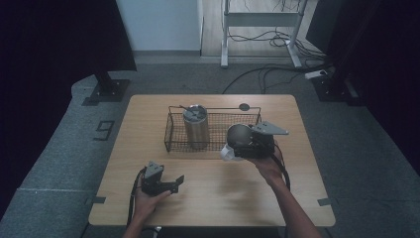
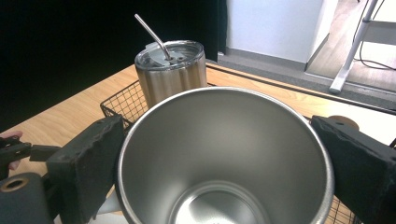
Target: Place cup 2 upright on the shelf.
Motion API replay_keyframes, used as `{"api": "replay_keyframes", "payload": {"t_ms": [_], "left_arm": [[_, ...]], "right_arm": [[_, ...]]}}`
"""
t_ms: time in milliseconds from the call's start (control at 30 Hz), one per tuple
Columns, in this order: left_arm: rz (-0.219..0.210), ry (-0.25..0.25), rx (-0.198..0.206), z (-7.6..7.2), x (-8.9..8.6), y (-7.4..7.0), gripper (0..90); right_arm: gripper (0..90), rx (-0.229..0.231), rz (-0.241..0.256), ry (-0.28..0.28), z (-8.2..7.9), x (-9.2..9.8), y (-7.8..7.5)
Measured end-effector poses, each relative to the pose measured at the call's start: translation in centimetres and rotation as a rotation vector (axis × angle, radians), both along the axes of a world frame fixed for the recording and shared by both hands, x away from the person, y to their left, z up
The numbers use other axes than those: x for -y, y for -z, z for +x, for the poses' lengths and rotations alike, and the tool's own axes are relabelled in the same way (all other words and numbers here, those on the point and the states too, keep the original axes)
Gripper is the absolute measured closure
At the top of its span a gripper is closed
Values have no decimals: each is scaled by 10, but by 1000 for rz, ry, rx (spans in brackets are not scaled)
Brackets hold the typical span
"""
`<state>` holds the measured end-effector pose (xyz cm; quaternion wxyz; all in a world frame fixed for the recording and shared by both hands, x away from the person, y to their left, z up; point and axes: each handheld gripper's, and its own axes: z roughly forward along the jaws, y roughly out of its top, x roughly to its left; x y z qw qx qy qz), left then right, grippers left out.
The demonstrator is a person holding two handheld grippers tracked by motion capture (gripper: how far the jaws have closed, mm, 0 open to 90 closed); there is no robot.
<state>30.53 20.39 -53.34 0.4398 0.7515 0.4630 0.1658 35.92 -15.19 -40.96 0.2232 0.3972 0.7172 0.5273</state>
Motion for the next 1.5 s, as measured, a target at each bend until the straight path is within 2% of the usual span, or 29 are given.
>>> {"api": "replay_keyframes", "payload": {"t_ms": [1000,1500], "left_arm": [[-3,-5,-2,0,-2,0,45],[-5,-2,-3,1,-2,0,45]], "right_arm": [[58,8,-1,26,25,-1,-6],[59,-1,2,51,41,0,-3]]}}
